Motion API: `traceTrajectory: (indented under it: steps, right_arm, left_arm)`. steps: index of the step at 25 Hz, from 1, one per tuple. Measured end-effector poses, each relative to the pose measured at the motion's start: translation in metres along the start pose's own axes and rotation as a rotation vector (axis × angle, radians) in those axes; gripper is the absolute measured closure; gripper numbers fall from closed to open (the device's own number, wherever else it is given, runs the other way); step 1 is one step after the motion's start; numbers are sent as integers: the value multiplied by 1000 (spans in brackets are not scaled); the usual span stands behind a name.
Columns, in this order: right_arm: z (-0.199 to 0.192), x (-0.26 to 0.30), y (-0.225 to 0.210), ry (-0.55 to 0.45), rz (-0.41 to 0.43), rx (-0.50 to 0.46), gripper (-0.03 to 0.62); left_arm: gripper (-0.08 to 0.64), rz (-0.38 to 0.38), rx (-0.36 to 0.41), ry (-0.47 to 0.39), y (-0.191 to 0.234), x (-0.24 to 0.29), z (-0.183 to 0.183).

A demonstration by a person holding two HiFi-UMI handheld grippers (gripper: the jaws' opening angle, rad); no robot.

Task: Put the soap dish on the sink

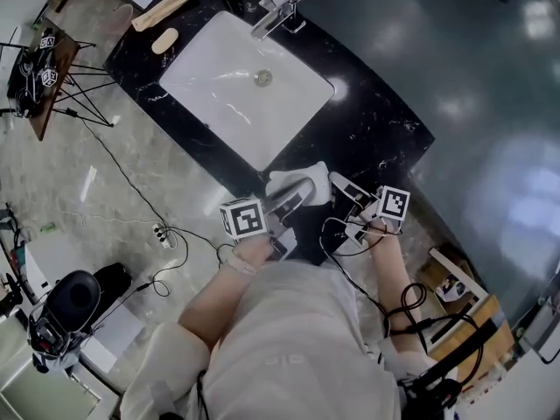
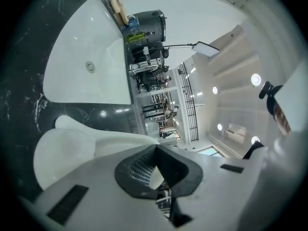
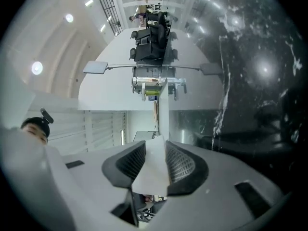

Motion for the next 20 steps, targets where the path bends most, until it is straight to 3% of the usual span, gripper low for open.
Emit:
traceTrajectory:
  steps: [10,12,14,15,20]
  right_arm:
    - [11,-26,5,-151,-155,-62,482]
    - [11,-27,7,-170,-185,-83,543]
    - [7,-28,6,-194,-187,-71,543]
    - [5,-31,5,-212,-194,-61,543]
    - [-5,-51,6,-322,-221,-34,543]
  left_arm:
    - [554,8,77,102,-5,41,10]
    - [554,-69,-12,124,-5,53,6]
    - [554,-156,-156,121,-6,64,1]
    - [554,-182,-189,121,-7,68,0]
    - [554,-244,-174,149,-7,84,6]
Point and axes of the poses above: the fingertips, and each gripper's own axes: x forward along the fingers, y to its left, z out of its top, the point moved 9 cm from there along -x, backward along the fingers, and after that the axes turned 13 degrees about y, right-handed, at the moved point
